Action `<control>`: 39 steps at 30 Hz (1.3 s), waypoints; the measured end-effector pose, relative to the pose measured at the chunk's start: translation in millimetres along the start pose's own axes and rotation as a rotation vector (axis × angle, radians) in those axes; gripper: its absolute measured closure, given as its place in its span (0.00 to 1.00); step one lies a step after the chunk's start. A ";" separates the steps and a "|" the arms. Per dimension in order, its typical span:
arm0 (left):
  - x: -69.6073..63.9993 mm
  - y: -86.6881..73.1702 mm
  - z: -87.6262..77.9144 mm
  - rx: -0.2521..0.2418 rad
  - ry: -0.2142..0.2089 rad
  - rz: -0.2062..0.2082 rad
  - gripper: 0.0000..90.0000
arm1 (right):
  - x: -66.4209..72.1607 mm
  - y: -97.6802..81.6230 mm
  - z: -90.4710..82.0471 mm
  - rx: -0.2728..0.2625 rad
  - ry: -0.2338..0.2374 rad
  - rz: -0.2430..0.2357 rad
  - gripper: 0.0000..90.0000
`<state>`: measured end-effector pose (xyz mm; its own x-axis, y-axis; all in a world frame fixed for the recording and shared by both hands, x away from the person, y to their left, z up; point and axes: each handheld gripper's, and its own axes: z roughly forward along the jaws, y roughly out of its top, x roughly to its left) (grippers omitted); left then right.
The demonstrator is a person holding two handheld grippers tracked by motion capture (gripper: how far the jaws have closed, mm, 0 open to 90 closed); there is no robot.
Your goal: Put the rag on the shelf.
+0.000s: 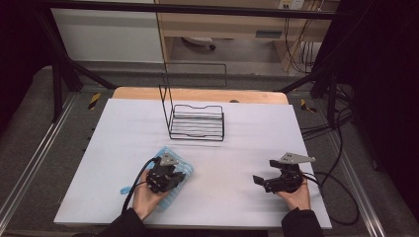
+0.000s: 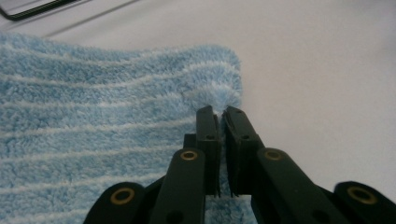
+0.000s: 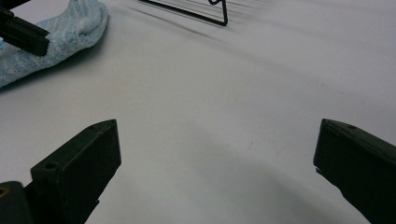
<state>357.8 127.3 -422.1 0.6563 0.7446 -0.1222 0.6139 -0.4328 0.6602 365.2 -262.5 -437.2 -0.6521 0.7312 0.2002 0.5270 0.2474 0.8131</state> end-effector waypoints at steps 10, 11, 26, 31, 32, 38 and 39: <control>-22.1 14.3 19.4 -0.003 -0.040 0.007 0.94 | 0.1 0.0 0.1 0.001 0.003 0.000 0.01; -23.1 15.1 21.3 0.003 -0.047 0.013 0.94 | 0.2 0.0 0.2 0.001 0.002 0.000 0.01; -3.3 21.4 -0.6 -0.058 -0.145 0.043 0.62 | 0.4 -0.5 2.2 0.006 0.004 -0.010 0.02; 28.6 13.5 -27.2 -0.067 -0.081 0.041 0.51 | 0.6 -0.6 2.5 0.010 0.003 -0.006 0.02; 36.0 10.5 -31.5 -0.058 -0.066 0.040 0.50 | 0.7 -0.8 3.0 0.008 0.002 -0.005 0.02; 71.8 -14.0 -48.6 -0.025 -0.040 -0.013 0.47 | 2.0 -1.0 4.9 0.014 0.005 0.004 0.03; 75.0 -18.4 -49.5 -0.021 -0.040 -0.014 0.47 | 2.4 -0.9 5.1 0.011 0.007 0.007 0.03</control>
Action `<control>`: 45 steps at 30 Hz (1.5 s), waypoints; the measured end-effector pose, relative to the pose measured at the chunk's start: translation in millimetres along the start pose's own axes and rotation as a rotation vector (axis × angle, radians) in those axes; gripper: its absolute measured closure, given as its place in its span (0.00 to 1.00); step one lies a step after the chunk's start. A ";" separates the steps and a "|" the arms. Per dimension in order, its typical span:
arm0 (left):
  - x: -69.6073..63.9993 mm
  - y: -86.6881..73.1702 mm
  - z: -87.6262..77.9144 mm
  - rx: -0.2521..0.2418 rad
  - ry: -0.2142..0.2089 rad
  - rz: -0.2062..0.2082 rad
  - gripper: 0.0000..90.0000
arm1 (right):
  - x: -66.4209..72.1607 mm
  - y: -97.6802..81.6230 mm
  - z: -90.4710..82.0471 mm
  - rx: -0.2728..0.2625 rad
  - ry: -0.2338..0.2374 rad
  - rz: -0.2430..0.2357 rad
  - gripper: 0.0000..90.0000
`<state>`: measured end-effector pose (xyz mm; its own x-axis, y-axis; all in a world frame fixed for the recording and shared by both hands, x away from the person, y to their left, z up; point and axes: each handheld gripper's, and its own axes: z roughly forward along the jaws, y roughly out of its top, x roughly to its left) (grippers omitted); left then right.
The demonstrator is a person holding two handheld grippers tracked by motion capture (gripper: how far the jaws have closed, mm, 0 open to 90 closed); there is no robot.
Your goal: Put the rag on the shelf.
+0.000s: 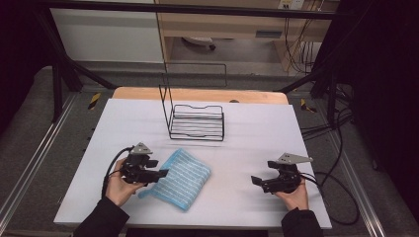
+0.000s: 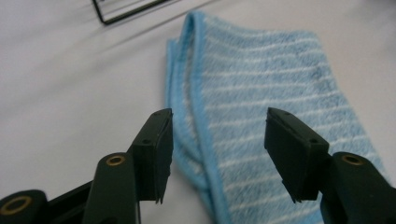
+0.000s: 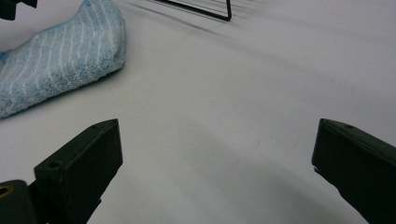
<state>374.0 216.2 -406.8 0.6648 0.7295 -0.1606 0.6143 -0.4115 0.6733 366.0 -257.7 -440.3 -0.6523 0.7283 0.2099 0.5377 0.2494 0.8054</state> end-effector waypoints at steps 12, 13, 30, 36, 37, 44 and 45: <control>9.4 -13.9 21.6 0.027 -0.007 -0.030 0.67 | 25.1 11.9 12.0 0.001 0.005 0.002 0.14; 9.1 -13.9 22.3 0.022 -0.007 -0.028 0.71 | 33.2 15.4 17.4 0.001 0.013 0.014 0.18; 9.0 -18.2 26.0 0.035 -0.021 -0.067 0.82 | 89.3 41.8 81.2 0.040 0.036 0.020 0.51; 7.3 -19.1 26.2 0.031 -0.012 -0.043 0.82 | 98.1 44.1 107.5 0.075 0.030 0.060 0.60; 7.2 -19.2 26.2 0.030 -0.012 -0.040 0.82 | 99.8 44.4 110.0 0.080 0.026 0.065 0.62; 6.8 -19.3 26.3 0.030 -0.012 -0.037 0.83 | 105.8 38.6 116.5 0.064 -0.017 0.116 0.70; 6.8 -19.3 26.3 0.030 -0.012 -0.041 0.84 | 107.3 37.1 116.9 0.062 -0.022 0.124 0.71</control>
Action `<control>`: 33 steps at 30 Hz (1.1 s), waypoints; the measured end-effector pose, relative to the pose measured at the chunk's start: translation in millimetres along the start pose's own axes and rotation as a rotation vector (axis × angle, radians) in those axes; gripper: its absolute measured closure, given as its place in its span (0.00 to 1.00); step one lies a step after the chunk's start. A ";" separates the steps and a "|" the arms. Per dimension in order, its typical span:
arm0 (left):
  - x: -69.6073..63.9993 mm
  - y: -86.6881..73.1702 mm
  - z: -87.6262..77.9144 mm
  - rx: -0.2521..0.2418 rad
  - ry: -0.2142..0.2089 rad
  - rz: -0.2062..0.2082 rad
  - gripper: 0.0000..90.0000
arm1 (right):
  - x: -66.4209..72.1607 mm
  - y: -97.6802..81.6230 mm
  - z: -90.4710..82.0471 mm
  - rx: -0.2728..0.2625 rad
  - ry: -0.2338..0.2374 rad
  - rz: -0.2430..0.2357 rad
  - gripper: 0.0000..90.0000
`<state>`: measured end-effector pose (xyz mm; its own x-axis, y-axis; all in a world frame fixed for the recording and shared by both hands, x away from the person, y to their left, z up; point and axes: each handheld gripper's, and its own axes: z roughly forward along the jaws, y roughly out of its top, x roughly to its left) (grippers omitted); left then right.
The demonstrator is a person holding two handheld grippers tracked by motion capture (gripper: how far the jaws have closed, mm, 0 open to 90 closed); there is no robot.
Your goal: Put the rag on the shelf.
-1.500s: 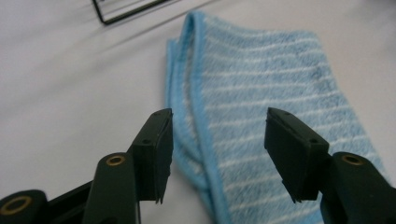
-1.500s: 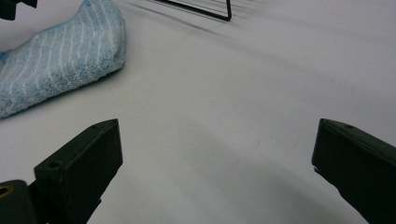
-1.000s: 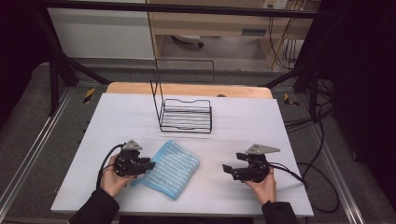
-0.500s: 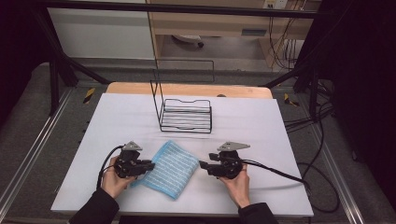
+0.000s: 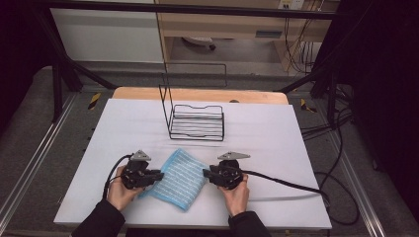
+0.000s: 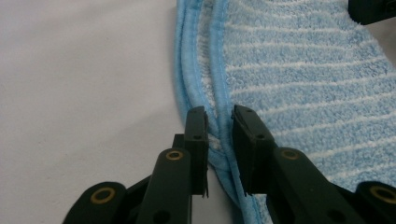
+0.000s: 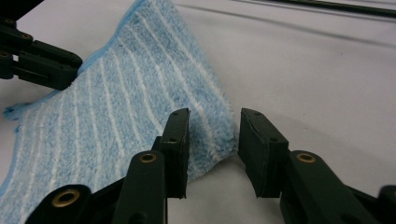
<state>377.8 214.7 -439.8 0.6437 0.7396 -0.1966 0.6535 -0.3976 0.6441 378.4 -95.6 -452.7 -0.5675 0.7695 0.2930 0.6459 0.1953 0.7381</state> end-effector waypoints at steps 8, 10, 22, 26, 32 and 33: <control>-1.2 0.5 -1.4 0.005 0.007 -0.013 0.87 | 5.7 -9.5 2.9 -0.042 -0.026 0.032 0.85; -1.8 0.6 -2.5 0.002 0.005 -0.017 0.89 | 6.4 -10.4 1.9 -0.049 -0.029 0.025 0.89; -12.7 -1.4 -4.7 -0.006 -0.007 -0.015 0.97 | -11.9 17.1 3.7 0.001 0.014 0.000 0.93; -13.8 -0.9 -5.0 -0.040 0.032 0.008 0.80 | -15.9 24.5 10.1 0.021 0.000 -0.037 0.92; -3.0 -2.0 -2.5 -0.050 0.019 -0.032 0.70 | -20.1 37.1 21.3 0.046 -0.032 -0.108 0.92; -1.6 -2.6 -0.5 -0.041 0.004 -0.041 0.70 | -21.3 38.1 22.5 0.046 -0.031 -0.114 0.92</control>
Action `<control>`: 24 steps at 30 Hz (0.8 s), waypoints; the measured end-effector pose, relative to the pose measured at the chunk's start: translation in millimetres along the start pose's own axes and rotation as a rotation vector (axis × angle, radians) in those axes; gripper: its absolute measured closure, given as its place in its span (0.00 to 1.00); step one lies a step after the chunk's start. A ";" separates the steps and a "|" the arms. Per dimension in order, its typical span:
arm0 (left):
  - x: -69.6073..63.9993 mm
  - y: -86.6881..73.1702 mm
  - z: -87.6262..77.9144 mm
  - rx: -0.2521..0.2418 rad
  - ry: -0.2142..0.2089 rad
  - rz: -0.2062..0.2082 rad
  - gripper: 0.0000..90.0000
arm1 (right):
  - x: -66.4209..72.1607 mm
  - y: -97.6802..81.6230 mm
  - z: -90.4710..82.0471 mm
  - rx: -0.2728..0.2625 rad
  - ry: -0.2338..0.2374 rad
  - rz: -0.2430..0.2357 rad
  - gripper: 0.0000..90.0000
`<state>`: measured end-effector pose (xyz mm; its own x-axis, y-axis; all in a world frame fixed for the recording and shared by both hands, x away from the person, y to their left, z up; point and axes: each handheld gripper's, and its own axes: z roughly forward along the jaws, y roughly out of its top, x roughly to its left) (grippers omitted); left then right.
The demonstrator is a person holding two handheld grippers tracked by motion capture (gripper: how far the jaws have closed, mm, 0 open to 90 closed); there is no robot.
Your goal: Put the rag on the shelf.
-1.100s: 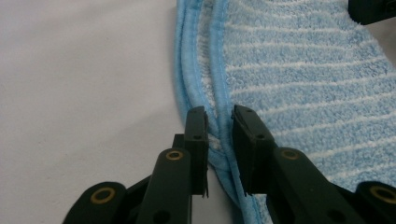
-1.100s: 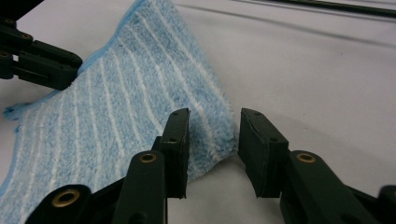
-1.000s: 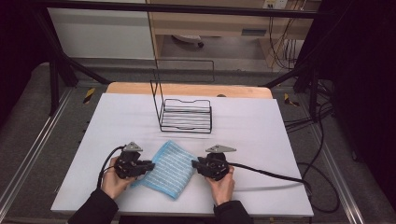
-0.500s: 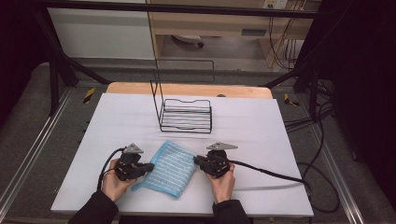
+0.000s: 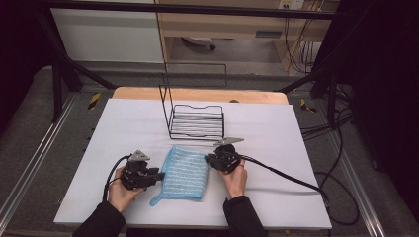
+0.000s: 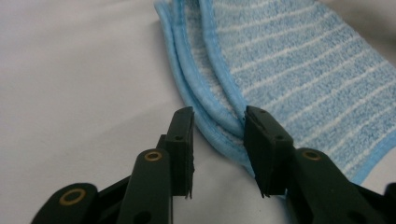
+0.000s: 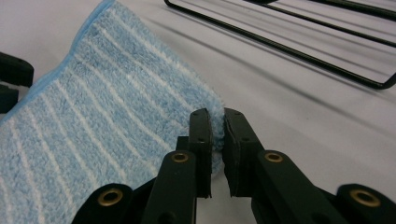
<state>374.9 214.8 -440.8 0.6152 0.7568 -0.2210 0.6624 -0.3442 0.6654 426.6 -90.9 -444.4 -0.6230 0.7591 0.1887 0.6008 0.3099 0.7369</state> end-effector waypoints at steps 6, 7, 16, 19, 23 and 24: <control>-1.0 -0.7 5.4 0.012 -0.044 -0.018 0.82 | -2.6 0.9 2.5 0.000 0.010 -0.013 0.91; -1.3 -1.0 6.3 0.012 -0.048 -0.020 0.84 | -3.0 1.1 3.0 0.000 0.010 -0.014 0.91; -10.3 -0.6 6.6 0.038 -0.054 0.001 0.96 | -8.9 6.9 8.4 0.004 0.024 -0.017 0.92; -14.6 -2.0 5.3 0.037 -0.045 0.020 0.96 | -8.8 7.6 8.2 0.005 0.017 -0.028 0.85; -13.7 -3.0 4.8 0.034 -0.042 0.013 0.96 | -2.9 8.5 -8.6 -0.032 -0.013 -0.046 0.67; -13.8 -3.1 4.8 0.035 -0.042 0.017 0.96 | 1.1 7.7 -15.1 -0.035 -0.002 -0.044 0.63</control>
<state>366.5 202.8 -443.2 0.6432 0.7270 -0.2405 0.6659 -0.3761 0.6443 423.0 -96.3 -428.7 -0.6474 0.7465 0.1538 0.5547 0.3230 0.7668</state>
